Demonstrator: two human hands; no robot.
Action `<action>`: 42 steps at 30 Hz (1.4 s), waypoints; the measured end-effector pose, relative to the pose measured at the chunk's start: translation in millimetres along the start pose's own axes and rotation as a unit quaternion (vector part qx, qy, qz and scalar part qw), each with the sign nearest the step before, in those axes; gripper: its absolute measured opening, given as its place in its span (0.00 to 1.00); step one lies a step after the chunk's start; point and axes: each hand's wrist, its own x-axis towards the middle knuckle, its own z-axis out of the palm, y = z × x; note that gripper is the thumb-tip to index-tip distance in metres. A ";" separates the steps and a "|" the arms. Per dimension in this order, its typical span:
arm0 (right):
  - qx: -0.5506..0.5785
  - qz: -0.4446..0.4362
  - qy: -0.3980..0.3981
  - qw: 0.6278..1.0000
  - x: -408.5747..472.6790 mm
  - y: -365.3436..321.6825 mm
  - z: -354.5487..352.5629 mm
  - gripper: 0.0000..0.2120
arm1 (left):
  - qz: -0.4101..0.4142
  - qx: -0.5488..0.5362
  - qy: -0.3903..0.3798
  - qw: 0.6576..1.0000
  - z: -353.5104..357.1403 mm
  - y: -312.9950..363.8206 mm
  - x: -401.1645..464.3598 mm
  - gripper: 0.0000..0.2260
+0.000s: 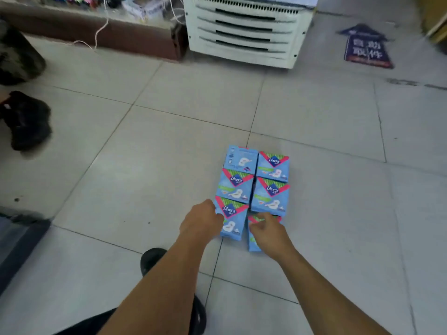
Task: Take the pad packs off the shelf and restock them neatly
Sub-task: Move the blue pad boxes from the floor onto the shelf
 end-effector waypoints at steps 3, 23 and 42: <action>0.034 0.049 -0.002 0.998 30.8 23.3 25.2 0.21 | -0.019 -0.044 -0.007 0.999 39.4 -13.7 38.9 0.18; 0.216 0.026 0.112 0.970 17.7 -10.1 42.3 0.10 | -0.017 -0.288 -0.037 0.957 3.0 -26.3 36.9 0.18; 0.154 -0.412 -0.110 0.892 -191.2 -333.1 51.5 0.15 | 0.130 -0.373 0.347 0.851 -288.8 -161.2 -250.8 0.25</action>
